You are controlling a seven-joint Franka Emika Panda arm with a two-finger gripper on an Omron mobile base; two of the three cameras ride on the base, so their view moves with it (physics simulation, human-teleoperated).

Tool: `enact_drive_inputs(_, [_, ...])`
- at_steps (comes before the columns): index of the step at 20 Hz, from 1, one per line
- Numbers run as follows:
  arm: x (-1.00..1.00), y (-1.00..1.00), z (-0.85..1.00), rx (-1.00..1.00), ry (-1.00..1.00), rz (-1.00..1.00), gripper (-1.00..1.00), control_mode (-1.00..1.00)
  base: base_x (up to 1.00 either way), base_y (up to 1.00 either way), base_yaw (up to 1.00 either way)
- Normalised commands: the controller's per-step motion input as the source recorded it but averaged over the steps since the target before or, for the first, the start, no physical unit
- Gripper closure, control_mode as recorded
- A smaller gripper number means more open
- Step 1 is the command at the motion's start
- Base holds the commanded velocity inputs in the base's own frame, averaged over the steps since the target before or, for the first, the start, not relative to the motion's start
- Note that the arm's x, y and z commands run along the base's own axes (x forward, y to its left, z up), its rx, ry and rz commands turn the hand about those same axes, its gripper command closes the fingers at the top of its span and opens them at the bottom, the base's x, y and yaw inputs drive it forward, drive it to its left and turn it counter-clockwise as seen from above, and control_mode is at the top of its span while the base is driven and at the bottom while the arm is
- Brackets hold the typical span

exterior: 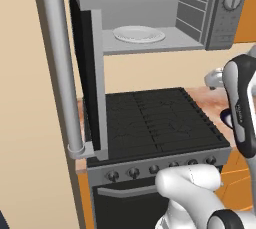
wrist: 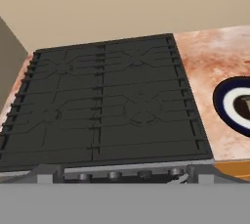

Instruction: Pick the mushroom from the counter and place it in the microwave. Then turn on the microwave.

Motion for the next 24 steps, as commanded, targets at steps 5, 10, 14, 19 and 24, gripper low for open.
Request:
enact_drive_inputs(5, [0.06,-0.56,-0.32,0.00,0.09,-0.05,-1.00,-1.00,0.00,0.00,0.00])
enact_drive_inputs(10, [0.11,-0.48,-0.31,0.00,0.06,-0.07,-1.00,-1.00,0.00,0.00,0.00])
enact_drive_inputs(14, [0.17,-0.47,-0.25,0.00,0.01,-0.07,-1.00,-1.00,0.00,0.00,0.00])
enact_drive_inputs(19, [0.19,-0.54,-0.24,0.00,0.00,-0.07,-1.00,-1.00,0.00,0.00,0.00])
enact_drive_inputs(24, [0.09,-0.59,-0.18,0.00,0.00,-0.07,-1.00,-1.00,0.00,0.00,0.00])
